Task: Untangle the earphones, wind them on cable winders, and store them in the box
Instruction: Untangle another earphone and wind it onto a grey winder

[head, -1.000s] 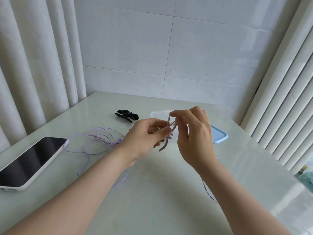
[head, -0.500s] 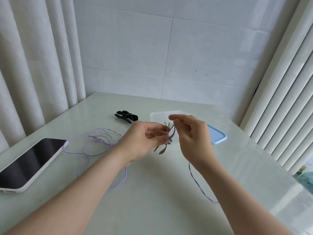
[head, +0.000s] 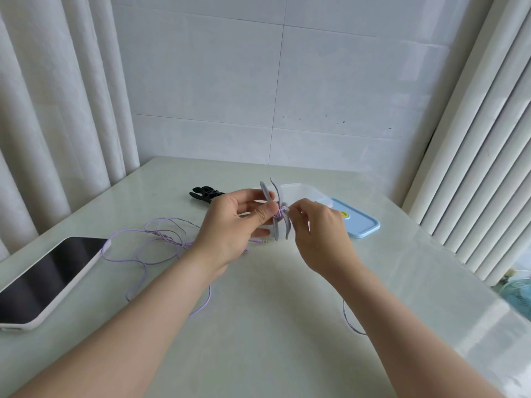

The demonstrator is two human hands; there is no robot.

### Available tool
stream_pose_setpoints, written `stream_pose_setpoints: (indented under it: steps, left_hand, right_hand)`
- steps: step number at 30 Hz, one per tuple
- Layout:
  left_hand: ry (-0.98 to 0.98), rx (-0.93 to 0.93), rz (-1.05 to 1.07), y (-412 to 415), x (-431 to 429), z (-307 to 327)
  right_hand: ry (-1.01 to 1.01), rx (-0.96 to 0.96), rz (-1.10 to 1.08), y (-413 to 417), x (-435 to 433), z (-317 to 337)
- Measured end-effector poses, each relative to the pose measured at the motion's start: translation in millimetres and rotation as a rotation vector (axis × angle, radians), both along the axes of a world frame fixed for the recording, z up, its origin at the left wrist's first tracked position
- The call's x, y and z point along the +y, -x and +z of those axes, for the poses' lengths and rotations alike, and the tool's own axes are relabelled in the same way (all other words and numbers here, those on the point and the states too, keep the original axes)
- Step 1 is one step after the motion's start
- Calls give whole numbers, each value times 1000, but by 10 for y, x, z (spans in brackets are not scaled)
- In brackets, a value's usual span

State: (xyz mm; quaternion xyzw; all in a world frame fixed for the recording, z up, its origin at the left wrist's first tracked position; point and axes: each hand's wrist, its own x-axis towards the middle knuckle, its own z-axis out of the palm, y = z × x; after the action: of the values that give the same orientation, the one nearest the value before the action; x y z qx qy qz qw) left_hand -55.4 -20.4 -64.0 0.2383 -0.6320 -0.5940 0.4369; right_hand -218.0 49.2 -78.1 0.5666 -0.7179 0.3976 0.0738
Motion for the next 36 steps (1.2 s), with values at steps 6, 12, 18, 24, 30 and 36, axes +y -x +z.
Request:
stream_pose_setpoints:
  steps: [6, 12, 18, 24, 30, 36]
  left_hand:
    - [19, -39, 130, -63, -142, -35]
    - [-93, -34, 161, -127, -243, -89]
    - [5, -149, 136, -147, -279, -158]
    - [92, -186, -19, -195, -257, -142]
    - [186, -244, -86, -157, -186, -142]
    - [324, -312, -29, -128, -174, -133]
  right_hand:
    - [-175, 127, 138, -85, 30, -33]
    - [-138, 152, 329, -187, 69, 34]
    - [-94, 262, 296, -278, 110, 32]
    - [210, 247, 45, -241, 96, 70]
    - [286, 251, -26, -96, 19, 15]
    - [261, 234, -58, -54, 44, 26]
